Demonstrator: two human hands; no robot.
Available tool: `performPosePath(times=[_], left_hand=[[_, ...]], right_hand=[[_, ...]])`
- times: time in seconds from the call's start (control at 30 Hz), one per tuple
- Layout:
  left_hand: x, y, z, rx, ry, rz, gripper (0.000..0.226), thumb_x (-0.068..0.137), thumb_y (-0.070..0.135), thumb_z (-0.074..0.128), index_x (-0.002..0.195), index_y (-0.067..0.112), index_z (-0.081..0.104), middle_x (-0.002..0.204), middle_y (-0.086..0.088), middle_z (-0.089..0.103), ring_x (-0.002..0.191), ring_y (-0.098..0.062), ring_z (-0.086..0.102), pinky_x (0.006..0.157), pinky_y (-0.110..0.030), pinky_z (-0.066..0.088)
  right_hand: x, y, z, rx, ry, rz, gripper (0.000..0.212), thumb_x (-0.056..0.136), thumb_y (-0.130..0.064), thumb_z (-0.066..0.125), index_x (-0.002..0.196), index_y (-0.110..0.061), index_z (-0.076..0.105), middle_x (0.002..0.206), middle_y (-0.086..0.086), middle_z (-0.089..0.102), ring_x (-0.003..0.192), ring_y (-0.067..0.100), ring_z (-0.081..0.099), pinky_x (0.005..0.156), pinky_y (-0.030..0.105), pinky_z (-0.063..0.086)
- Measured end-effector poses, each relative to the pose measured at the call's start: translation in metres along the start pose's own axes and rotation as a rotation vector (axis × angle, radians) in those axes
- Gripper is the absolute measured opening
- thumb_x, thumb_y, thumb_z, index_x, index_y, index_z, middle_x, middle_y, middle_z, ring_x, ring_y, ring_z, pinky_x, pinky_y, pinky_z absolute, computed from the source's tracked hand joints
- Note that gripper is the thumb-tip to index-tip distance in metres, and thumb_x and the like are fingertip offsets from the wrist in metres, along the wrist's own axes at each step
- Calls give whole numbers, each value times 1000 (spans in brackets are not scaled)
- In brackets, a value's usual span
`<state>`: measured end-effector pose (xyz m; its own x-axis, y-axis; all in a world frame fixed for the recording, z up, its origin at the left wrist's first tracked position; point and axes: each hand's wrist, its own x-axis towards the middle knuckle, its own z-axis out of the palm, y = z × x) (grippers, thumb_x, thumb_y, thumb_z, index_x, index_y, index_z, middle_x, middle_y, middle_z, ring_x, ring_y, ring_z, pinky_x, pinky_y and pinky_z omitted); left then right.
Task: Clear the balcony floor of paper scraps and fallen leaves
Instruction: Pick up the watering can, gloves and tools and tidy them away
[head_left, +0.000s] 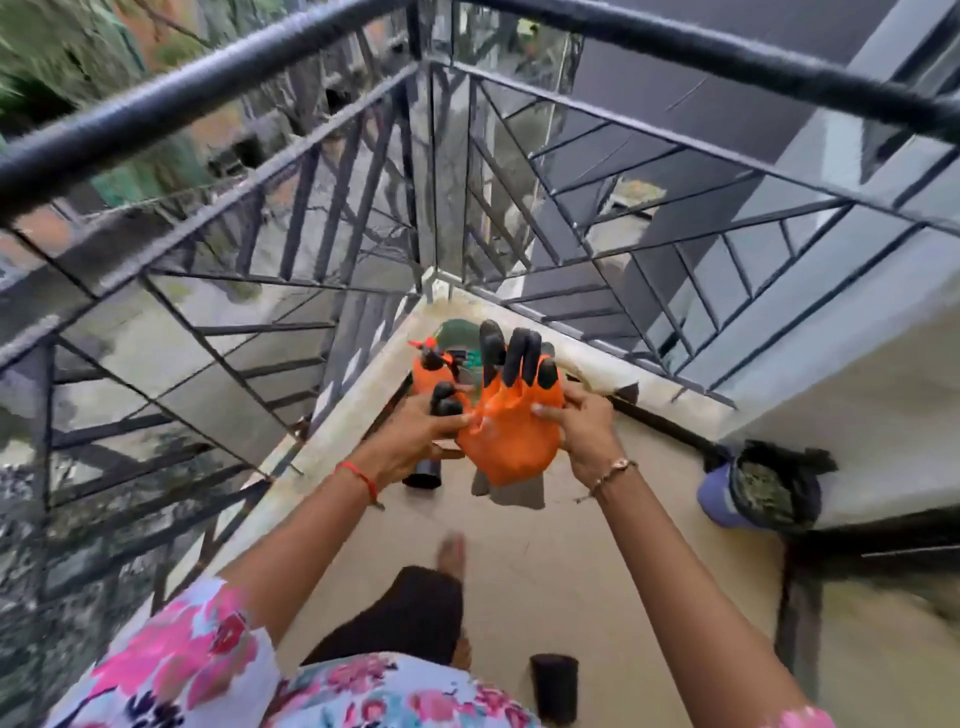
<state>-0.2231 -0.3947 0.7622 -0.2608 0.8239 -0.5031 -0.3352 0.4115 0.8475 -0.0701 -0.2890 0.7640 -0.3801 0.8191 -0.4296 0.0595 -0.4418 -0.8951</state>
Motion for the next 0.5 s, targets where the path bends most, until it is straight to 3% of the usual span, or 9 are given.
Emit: performPosePath(times=[0.1,0.2,0.3,0.4,0.5], left_hand=[[42,0,12,90,28,-73,27,89,5,61,113,14,51,83,0,58,69,-10,61,62,-26,54],[95,6,26,112,29,-137,24,88,4,62,107,14,50,75,2,59,56,-6,60,53,-23,52],[146,15,35,158,47,-180,25,87,0,62,106,13,52,83,-4,62,69,-17,61,57,-24,54],[194,29,46,230,48,-170,20,86,-3,62,102,9,59,82,-6,63,65,-11,61,58,-17,52],[236,42,52,223,110,-145,31,82,-7,65,113,-4,61,93,-14,65,73,-14,60,56,-10,51]], right_hand=[[35,-1,-19,-9,26,55,36,73,22,57,94,-7,64,86,6,64,72,14,57,69,28,51],[81,-7,-41,-80,25,107,35,72,23,56,81,-11,63,79,3,63,70,14,57,61,24,49],[131,-18,-63,-187,63,130,36,69,22,59,92,-5,63,84,6,62,75,16,55,67,28,45],[178,-36,-81,-334,90,103,33,65,19,64,74,-12,65,72,3,59,71,17,52,67,30,44],[222,-46,-90,-414,98,102,29,65,17,65,63,-12,64,66,4,56,68,17,49,62,32,44]])
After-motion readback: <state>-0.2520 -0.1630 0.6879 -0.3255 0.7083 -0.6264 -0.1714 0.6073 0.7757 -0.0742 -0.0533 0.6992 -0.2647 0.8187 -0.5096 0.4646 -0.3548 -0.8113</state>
